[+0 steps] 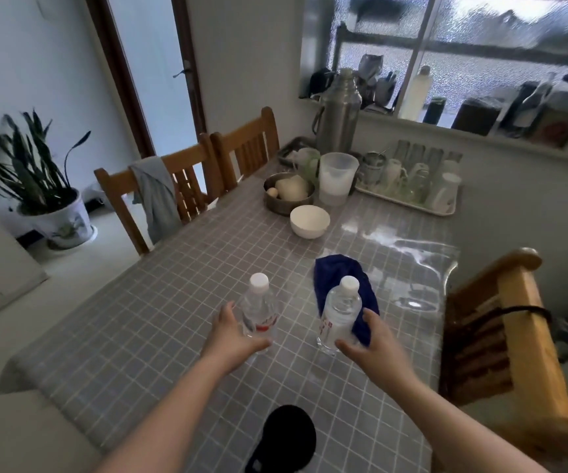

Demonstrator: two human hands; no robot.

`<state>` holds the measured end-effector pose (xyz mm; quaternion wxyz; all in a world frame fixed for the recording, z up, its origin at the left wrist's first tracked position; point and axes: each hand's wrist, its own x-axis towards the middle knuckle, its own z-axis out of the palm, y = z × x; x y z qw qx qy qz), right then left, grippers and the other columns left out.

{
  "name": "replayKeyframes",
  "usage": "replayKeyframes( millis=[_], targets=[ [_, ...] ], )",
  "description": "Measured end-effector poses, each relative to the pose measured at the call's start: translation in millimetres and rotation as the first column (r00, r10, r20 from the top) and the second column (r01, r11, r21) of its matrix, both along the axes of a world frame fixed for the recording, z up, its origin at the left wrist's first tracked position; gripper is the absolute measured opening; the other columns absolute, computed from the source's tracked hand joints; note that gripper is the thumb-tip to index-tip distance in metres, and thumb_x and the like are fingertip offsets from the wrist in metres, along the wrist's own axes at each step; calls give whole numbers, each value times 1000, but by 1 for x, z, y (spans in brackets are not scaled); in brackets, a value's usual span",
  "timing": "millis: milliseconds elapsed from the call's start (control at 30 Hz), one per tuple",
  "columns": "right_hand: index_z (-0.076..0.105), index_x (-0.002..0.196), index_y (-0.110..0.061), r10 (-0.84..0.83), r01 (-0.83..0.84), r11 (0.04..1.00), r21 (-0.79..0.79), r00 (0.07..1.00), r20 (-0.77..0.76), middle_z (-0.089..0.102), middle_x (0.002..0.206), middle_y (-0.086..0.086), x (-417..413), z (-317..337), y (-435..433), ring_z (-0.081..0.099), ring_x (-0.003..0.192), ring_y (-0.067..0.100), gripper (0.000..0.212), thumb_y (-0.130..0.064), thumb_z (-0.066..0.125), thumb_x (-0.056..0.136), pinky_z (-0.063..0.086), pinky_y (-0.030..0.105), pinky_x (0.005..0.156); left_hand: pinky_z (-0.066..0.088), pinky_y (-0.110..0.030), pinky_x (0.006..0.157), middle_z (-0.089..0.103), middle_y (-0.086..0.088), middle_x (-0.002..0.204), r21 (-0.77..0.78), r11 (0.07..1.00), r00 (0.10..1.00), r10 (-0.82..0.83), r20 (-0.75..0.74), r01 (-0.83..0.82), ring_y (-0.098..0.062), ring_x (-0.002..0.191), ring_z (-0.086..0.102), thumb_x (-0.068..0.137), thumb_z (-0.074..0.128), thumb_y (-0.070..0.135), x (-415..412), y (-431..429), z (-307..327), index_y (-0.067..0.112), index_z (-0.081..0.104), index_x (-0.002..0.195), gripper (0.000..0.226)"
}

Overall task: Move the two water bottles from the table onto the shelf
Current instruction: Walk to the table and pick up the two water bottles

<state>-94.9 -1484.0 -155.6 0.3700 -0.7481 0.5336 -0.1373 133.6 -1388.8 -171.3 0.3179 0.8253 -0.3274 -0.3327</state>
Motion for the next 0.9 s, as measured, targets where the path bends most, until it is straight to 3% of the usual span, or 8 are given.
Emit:
replayKeyframes(
  millis=[133, 233, 333, 433, 567, 733, 900],
  targets=[
    [47, 115, -44, -25, 18, 999, 40, 986, 167, 62, 109, -16, 10, -27, -15, 59, 100, 4, 53, -34, 76, 72, 51, 31, 86, 39, -36, 99, 43, -5, 139, -134, 989, 994, 57, -89, -68, -20, 122, 46, 62, 88, 23, -7, -10, -21, 18, 33, 137, 93],
    [45, 118, -39, -56, 41, 996, 75, 975, 215, 60, 108, -15, 16, -43, -20, 59, 101, 8, 61, -26, 80, 70, 50, 31, 85, 39, -30, 91, 48, 2, 125, -201, 971, 980, 95, -172, -129, -13, 108, 48, 63, 87, 18, -12, -16, -29, 21, 32, 136, 92],
    [41, 126, -34, -59, 47, 997, 64, 977, 205, 55, 105, -21, 19, -56, -25, 56, 100, 7, 70, -30, 81, 69, 49, 33, 86, 39, -30, 89, 49, 8, 117, -216, 963, 970, 114, -215, -161, -13, 106, 50, 65, 86, 19, -15, -20, -37, 25, 35, 135, 87],
    [37, 129, -32, -78, 73, 997, 30, 976, 204, 51, 104, -27, 23, -67, -29, 54, 101, 8, 71, -38, 78, 72, 50, 35, 85, 37, -28, 88, 52, 11, 113, -231, 955, 972, 145, -184, -187, -10, 103, 50, 65, 86, 19, -14, -23, -44, 26, 39, 132, 83],
    [35, 130, -30, -126, 121, 992, 33, 970, 208, 51, 114, -16, 28, -74, -31, 52, 104, 12, 66, -38, 74, 77, 49, 38, 89, 38, -28, 88, 54, 10, 113, -224, 954, 975, 171, -142, -200, -11, 101, 51, 67, 85, 22, -13, -25, -49, 23, 43, 132, 78],
    [42, 123, -29, -134, 121, 990, 71, 968, 211, 57, 107, -13, 22, -65, -33, 57, 101, 16, 61, -34, 77, 74, 50, 37, 84, 50, -41, 91, 67, 4, 112, -191, 962, 978, 179, -104, -196, -20, 103, 62, 61, 88, 32, -7, -21, -45, 26, 57, 119, 66],
    [45, 113, -42, -107, 96, 994, 60, 969, 222, 61, 101, -18, 2, -42, -26, 61, 98, 14, 55, -36, 79, 70, 53, 40, 84, 51, -41, 92, 69, 6, 102, -188, 975, 990, 102, -95, -118, -20, 99, 65, 60, 88, 35, -2, -16, -19, 33, 59, 102, 51]
  ],
)
